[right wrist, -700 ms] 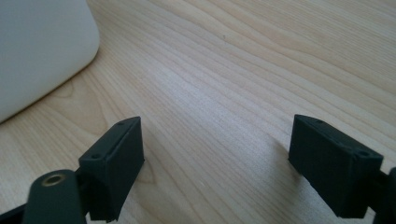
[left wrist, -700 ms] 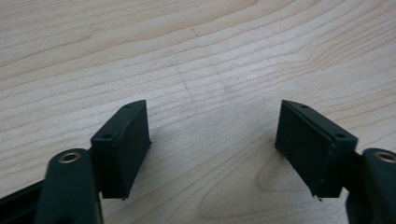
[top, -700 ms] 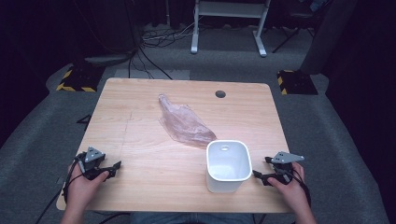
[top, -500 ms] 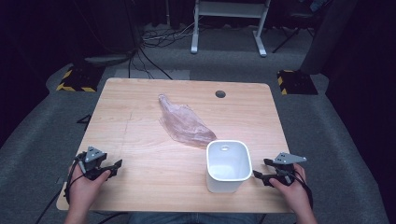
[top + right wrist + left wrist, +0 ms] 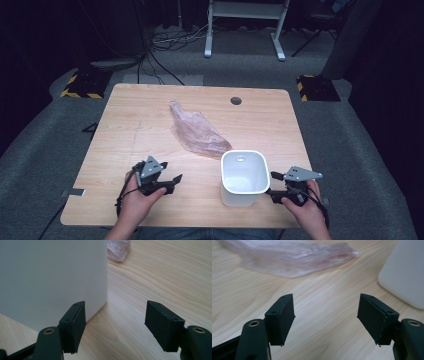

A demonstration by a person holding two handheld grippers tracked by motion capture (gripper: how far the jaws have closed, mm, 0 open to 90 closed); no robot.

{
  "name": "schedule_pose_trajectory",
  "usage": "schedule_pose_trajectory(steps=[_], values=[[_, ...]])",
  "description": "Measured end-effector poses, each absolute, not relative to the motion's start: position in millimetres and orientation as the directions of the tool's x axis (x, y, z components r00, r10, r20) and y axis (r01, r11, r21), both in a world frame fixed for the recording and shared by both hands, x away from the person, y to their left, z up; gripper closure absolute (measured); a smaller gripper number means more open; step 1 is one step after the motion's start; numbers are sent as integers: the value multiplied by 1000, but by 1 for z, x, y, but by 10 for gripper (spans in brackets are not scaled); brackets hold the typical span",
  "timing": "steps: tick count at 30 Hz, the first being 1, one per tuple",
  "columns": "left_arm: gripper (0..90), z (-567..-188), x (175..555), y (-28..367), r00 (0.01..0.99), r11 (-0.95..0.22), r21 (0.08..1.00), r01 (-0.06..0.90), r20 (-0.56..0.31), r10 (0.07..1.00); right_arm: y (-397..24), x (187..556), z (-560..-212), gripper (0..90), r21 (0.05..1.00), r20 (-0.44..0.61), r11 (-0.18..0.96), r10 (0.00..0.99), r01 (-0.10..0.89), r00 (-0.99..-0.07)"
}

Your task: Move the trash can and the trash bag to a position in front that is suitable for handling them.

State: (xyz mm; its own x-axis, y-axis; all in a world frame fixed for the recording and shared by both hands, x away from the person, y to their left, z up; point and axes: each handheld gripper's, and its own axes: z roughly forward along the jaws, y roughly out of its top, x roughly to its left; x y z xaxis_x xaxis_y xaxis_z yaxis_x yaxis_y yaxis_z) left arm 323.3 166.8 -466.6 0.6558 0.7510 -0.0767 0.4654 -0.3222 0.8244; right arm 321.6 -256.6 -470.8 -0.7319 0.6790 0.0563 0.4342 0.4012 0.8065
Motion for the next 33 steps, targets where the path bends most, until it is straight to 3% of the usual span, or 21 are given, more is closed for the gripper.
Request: schedule_pose_trajectory(steps=[9,16,20,33], values=[[299,-473,331,125,706,-378,815,438,-52,706,-227,330,-474,335,794,61,423,660,437,-749],[306,-479,330,132,697,-375,815,442,-48,715,-201,334,-480,321,790,78,432,635,436,-769],[331,-477,329,141,673,-389,813,433,-5,739,-184,338,-482,321,783,51,457,629,423,-776],[354,-478,346,164,625,-368,808,460,0,781,-147,367,-478,327,766,-3,504,624,400,-782]])
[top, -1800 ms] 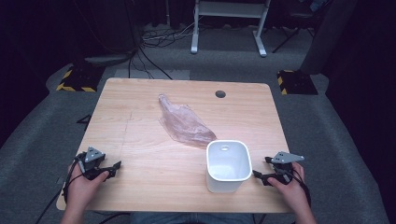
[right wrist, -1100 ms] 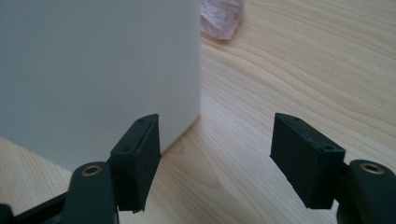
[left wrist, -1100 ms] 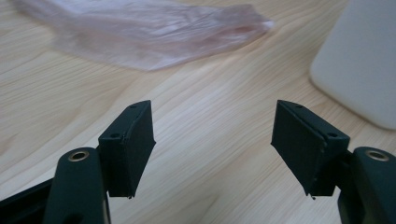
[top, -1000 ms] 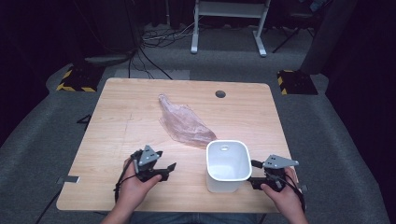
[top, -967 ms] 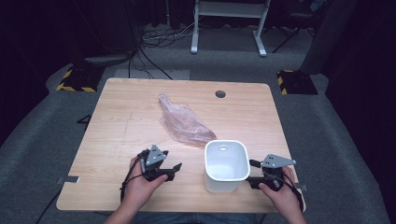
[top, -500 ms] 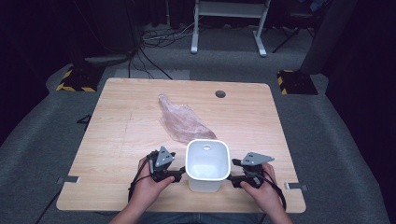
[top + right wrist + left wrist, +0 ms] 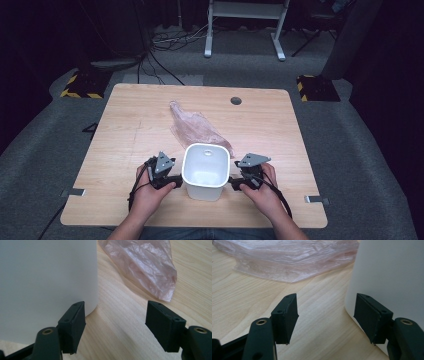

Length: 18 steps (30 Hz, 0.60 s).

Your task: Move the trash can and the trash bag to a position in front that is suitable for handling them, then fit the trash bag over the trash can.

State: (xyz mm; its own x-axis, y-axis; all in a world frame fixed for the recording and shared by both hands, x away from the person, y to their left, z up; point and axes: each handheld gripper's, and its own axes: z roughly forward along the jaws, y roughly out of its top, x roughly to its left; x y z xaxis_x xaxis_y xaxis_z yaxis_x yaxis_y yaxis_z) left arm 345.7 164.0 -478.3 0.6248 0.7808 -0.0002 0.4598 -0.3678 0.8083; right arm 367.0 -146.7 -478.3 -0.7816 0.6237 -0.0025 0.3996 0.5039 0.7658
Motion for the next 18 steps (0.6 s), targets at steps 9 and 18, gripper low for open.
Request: schedule_pose_trajectory(steps=[9,18], values=[[303,-475,347,176,615,-335,823,459,-23,788,-151,379,-480,302,772,30,473,641,425,-767],[297,-480,346,199,594,-380,794,474,30,804,-160,411,-468,273,732,-70,550,648,402,-758]])
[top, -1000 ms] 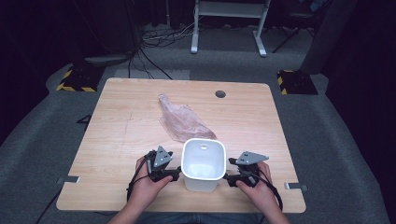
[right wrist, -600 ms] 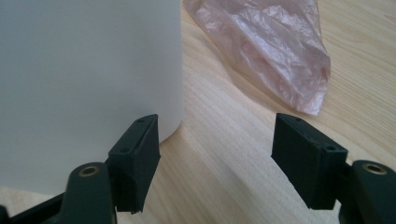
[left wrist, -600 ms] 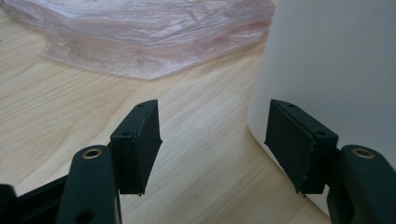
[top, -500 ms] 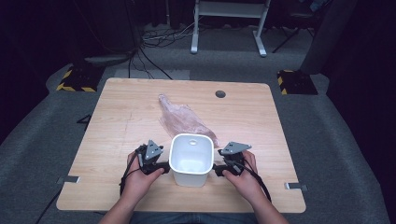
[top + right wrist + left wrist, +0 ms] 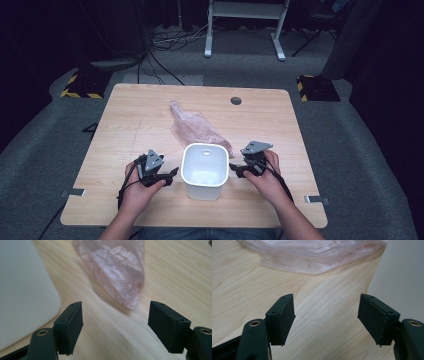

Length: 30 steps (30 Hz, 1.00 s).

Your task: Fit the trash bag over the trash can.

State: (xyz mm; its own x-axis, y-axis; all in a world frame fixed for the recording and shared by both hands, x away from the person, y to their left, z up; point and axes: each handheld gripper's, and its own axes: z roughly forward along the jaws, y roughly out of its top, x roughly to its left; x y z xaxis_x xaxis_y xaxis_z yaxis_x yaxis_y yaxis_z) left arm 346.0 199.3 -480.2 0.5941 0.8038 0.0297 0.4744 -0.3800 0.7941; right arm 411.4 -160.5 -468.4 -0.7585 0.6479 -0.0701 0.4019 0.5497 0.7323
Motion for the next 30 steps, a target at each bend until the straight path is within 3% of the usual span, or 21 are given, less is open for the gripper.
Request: schedule_pose_trajectory(steps=[10,14,16,18,21,30], values=[[298,-490,343,220,553,-353,783,512,13,833,-151,452,-481,254,707,-66,571,642,418,-764],[300,-492,341,220,561,-364,780,509,20,828,-143,461,-492,380,699,-10,566,620,438,-785],[300,-493,341,219,565,-372,780,503,28,825,-139,464,-496,501,703,10,560,608,438,-794],[300,-494,340,218,567,-367,779,508,18,824,-138,463,-494,710,704,6,575,583,417,-812],[300,-494,341,218,568,-366,783,502,21,823,-138,459,-491,854,691,-22,605,565,396,-825],[301,-495,344,218,565,-362,786,502,18,825,-173,424,-479,883,662,-4,575,644,481,-765]])
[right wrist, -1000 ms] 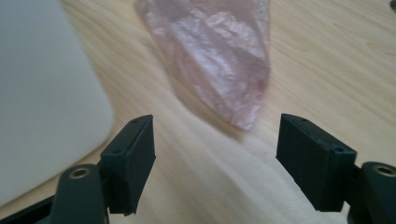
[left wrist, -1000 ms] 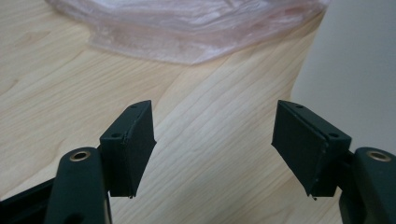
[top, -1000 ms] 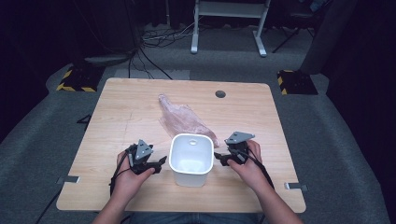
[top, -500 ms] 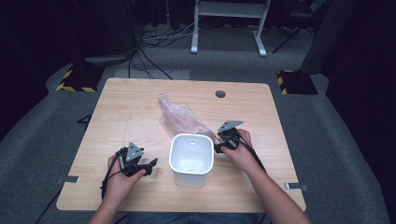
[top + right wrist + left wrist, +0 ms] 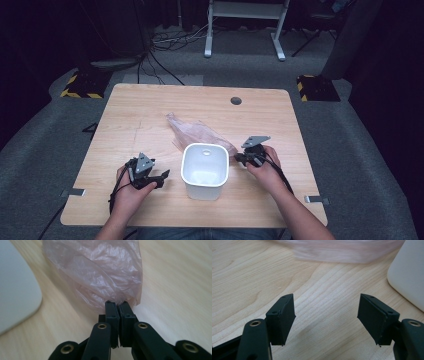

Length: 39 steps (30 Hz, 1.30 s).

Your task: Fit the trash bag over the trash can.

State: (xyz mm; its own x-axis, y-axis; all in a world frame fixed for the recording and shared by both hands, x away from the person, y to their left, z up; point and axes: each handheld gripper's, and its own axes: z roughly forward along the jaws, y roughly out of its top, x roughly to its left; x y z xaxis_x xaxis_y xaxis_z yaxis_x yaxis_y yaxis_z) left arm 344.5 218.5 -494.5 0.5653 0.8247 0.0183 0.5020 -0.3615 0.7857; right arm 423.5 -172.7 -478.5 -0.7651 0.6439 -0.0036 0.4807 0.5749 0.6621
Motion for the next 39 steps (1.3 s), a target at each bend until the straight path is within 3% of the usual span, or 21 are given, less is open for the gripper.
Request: schedule_pose_trajectory(steps=[6,20,21,23,26,30,39], values=[[301,-494,349,213,575,-362,787,499,12,818,-213,388,-473,879,660,20,519,711,543,-703],[302,-494,353,205,594,-381,783,491,20,804,-258,315,-471,804,616,46,477,772,627,-634],[302,-494,353,205,594,-381,783,491,20,804,-260,311,-471,756,608,53,478,772,634,-633],[302,-494,353,205,593,-382,782,492,20,805,-262,305,-473,554,569,81,484,771,664,-631],[301,-494,352,205,590,-379,783,493,19,807,-260,299,-466,335,582,65,507,750,636,-658],[301,-495,351,206,589,-382,782,491,25,808,-254,302,-448,273,647,55,502,720,574,-691],[301,-496,349,210,580,-375,779,502,18,815,-225,348,-414,272,716,24,471,720,515,-693]])
